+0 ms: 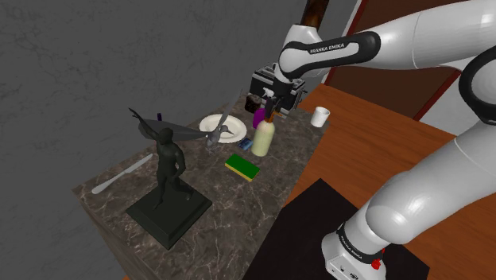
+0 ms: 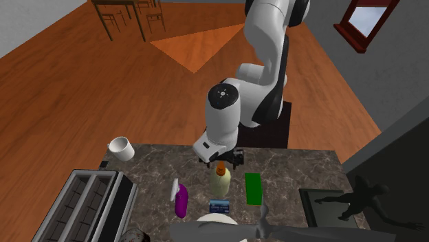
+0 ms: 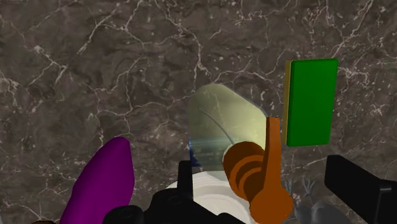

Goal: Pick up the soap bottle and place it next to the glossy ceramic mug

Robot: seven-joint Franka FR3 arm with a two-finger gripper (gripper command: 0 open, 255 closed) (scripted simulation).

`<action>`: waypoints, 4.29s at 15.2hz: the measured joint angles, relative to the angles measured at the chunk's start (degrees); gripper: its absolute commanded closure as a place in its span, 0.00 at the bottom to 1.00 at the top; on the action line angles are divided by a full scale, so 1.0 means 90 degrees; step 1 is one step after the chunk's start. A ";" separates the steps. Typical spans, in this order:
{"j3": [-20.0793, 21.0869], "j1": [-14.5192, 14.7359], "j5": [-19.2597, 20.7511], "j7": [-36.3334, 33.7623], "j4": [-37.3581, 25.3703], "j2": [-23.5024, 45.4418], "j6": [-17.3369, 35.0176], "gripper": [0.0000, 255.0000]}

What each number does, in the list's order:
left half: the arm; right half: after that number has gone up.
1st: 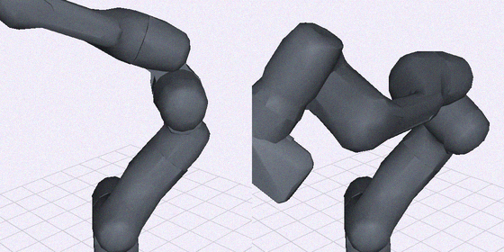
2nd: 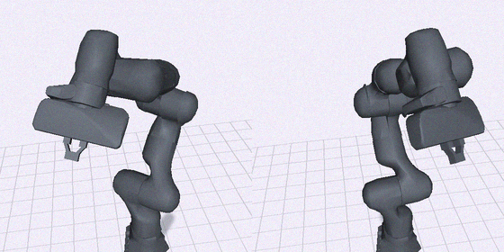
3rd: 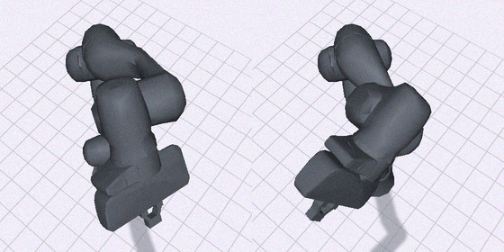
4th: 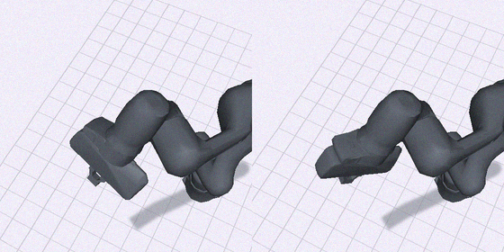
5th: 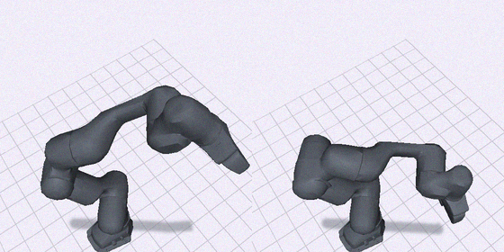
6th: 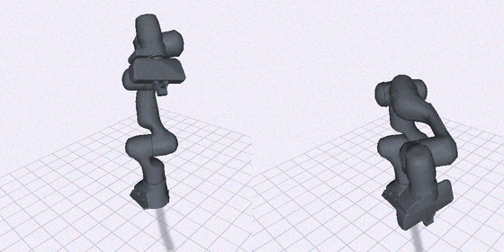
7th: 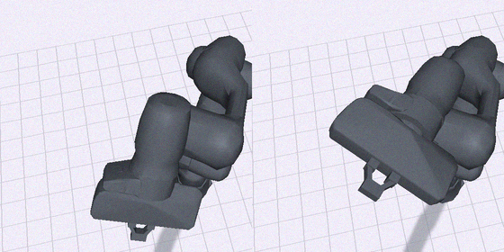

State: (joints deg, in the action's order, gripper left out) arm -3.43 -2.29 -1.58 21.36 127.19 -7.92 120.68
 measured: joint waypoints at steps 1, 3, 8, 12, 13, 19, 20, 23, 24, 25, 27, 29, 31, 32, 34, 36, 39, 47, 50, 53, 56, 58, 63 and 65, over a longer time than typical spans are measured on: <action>0.0004 0.0005 -0.0007 -0.0002 0.0050 0.0069 0.0118 0.00; -0.0002 0.0001 -0.0009 0.0012 0.0115 0.0088 0.0203 0.00; -0.0003 0.0001 -0.0011 0.0015 0.0124 0.0113 0.0239 0.00; -0.0004 0.0000 -0.0011 0.0015 0.0121 0.0111 0.0241 1.00; -0.0004 0.0000 -0.0010 0.0015 0.0121 0.0111 0.0241 1.00; -0.0004 0.0000 -0.0010 0.0015 0.0121 0.0110 0.0239 1.00; -0.0002 0.0001 -0.0009 0.0011 0.0102 0.0090 0.0196 1.00; 0.0002 0.0002 -0.0001 -0.0004 -0.0051 0.0032 -0.0017 1.00; 0.0003 0.0002 0.0002 -0.0007 -0.0103 0.0002 -0.0098 1.00; 0.0007 0.0004 0.0005 -0.0017 -0.0157 -0.0032 -0.0185 1.00; 0.0008 0.0004 0.0010 -0.0025 -0.0270 -0.0077 -0.0344 1.00; 0.0006 0.0002 0.0016 -0.0028 -0.0388 -0.0141 -0.0525 1.00; 0.0001 -0.0003 0.0021 -0.0024 -0.0509 -0.0180 -0.0685 1.00; 0.0002 -0.0003 0.0022 -0.0029 -0.0613 -0.0187 -0.0796 1.00; 0.0000 -0.0006 0.0027 -0.0030 -0.0749 -0.0223 -0.0967 1.00; 0.0004 -0.0004 0.0031 -0.0040 -0.0862 -0.0267 -0.1125 1.00; 0.0003 -0.0005 0.0033 -0.0045 -0.1134 -0.0272 -0.1402 1.00; 0.0013 0.0001 0.0039 -0.0077 -0.1734 -0.0329 -0.2058 1.00; 0.0006 -0.0003 0.0040 -0.0071 -0.2041 -0.0294 -0.2331 1.00; 0.0018 0.0007 0.0037 -0.0099 -0.2318 -0.0271 -0.2583 1.00; 0.0011 0.0002 0.0037 -0.0091 -0.2615 -0.0241 -0.2851 1.00; 0.0011 0.0004 0.0035 -0.0096 -0.2838 -0.0199 -0.3031 1.00; 0.0007 0.0003 0.0029 -0.0101 -0.3404 -0.0076 -0.3474 1.00; 0.0002 0.0000 0.0026 -0.0098 -0.3614 -0.0037 -0.3649 1.00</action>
State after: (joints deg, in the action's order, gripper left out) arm -3.42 -2.28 -1.34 20.48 94.66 -8.26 87.84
